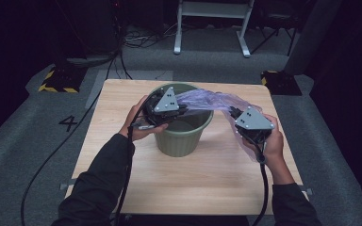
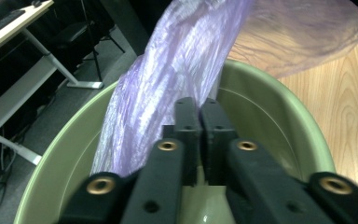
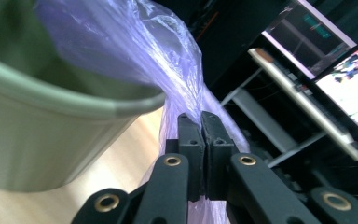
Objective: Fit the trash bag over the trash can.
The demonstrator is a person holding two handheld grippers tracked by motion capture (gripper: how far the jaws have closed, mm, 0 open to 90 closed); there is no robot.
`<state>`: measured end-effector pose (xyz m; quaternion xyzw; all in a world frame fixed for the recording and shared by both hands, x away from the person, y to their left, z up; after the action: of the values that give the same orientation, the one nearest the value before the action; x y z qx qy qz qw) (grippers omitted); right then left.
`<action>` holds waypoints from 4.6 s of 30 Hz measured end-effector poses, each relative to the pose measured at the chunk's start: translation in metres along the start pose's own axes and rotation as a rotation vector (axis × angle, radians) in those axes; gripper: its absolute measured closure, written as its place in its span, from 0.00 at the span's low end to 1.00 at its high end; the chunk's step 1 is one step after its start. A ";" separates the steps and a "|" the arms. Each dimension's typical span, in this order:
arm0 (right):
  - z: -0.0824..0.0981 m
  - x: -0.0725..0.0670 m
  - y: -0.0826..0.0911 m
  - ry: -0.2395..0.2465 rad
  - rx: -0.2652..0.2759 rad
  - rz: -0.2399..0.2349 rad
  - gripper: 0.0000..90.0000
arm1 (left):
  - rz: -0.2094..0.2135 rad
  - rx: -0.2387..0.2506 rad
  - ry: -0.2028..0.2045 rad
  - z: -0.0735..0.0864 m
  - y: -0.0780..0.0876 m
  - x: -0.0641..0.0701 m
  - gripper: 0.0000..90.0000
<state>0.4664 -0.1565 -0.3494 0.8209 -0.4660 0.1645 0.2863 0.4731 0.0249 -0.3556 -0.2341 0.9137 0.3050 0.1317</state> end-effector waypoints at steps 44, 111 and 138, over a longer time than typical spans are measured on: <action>-0.037 -0.038 -0.005 0.081 0.057 -0.102 0.46 | -0.040 -0.044 -0.034 -0.011 -0.012 0.009 1.00; -0.042 -0.037 0.009 0.074 0.112 -0.108 0.94 | -0.019 -0.014 -0.014 -0.011 -0.005 0.017 0.97; -0.008 -0.007 0.042 -0.214 0.174 -0.203 0.43 | -0.022 0.000 0.072 0.032 0.030 0.003 0.98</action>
<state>0.4267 -0.1637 -0.3340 0.8982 -0.3926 0.0864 0.1781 0.4583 0.0651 -0.3671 -0.2548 0.9152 0.2952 0.1022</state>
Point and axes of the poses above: each handheld gripper's, and its own axes: y roughly backward along the jaws, z roughly out of its underside, x roughly to its right, the point moved 10 cm from there along -y, roughly forward along the jaws, and after that the axes turned 4 degrees about -y, right-handed, at the moved point
